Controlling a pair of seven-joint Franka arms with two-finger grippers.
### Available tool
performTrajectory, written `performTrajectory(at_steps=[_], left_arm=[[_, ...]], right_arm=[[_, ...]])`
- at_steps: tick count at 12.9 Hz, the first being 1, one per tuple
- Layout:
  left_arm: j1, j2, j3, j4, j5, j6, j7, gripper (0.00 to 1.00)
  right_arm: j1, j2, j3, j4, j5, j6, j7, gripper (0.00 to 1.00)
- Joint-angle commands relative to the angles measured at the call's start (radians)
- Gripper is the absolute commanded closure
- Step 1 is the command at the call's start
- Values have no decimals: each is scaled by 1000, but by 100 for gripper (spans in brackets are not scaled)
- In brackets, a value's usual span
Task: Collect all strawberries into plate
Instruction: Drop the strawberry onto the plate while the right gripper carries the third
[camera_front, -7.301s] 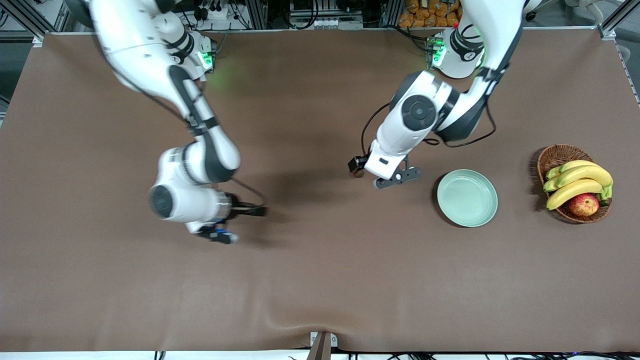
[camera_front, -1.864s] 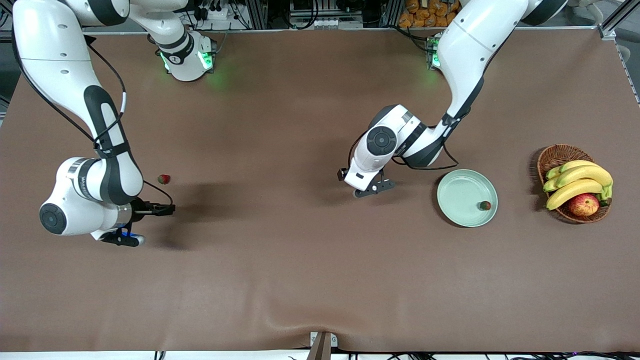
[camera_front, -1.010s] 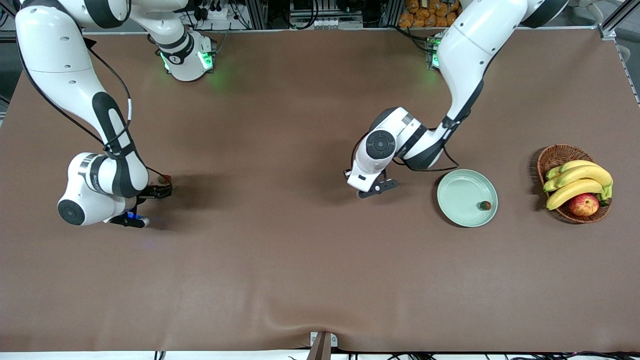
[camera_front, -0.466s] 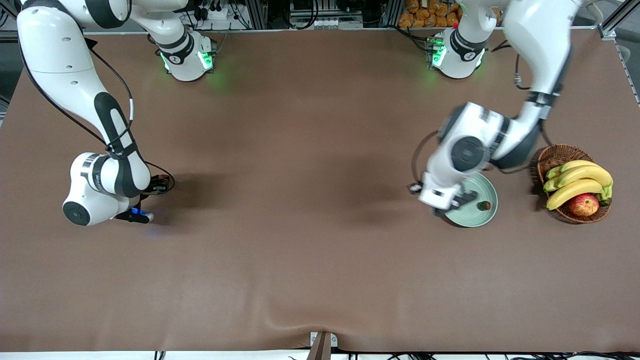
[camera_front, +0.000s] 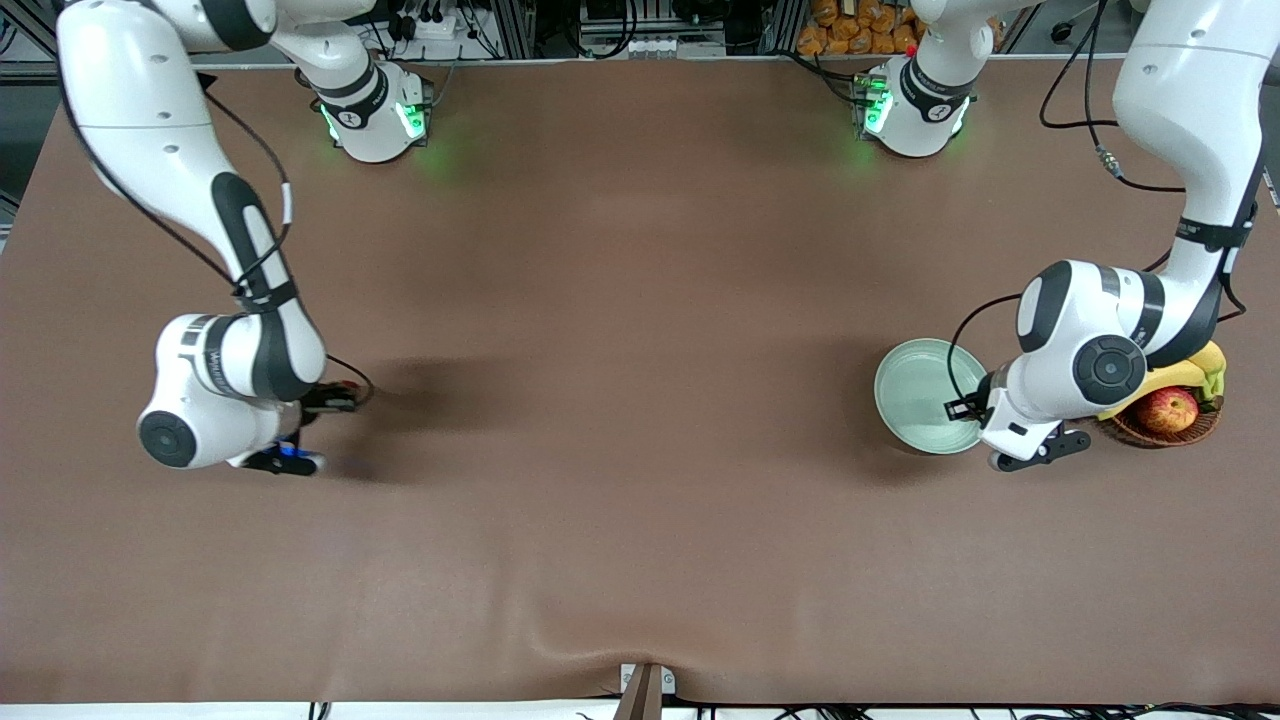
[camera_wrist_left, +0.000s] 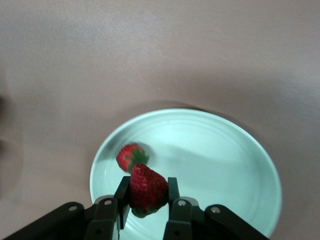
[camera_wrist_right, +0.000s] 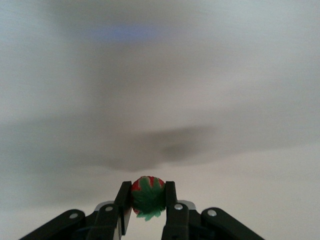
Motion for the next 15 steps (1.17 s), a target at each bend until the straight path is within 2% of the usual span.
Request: performTrajectory(at_steps=[1, 2, 4, 6, 7, 8, 10, 12, 15], left_arm=[[-2, 19, -17, 0, 32, 27, -2, 10], [-2, 13, -21, 0, 31, 25, -8, 0], [-10, 2, -29, 1, 20, 19, -14, 0], [-4, -13, -70, 1, 15, 2, -17, 0], [-4, -25, -90, 3, 9, -16, -31, 0], [-7, -33, -113, 3, -1, -29, -59, 0], [-5, -45, -185, 4, -18, -59, -141, 0], [-16, -38, -245, 3, -20, -59, -252, 0], [-95, -7, -267, 18, -18, -58, -391, 0]], right_arm=[[161, -7, -5, 40, 162, 52, 206, 100], [209, -7, -4, 40, 247, 102, 267, 100], [301, 7, -4, 39, 452, 248, 311, 100], [390, 36, -5, 39, 691, 390, 309, 100], [431, 54, -4, 39, 779, 464, 309, 100], [471, 70, -4, 40, 821, 527, 309, 100], [546, 116, -4, 69, 829, 639, 311, 100], [585, 163, -4, 120, 829, 679, 312, 100], [612, 226, -4, 193, 829, 750, 312, 100]])
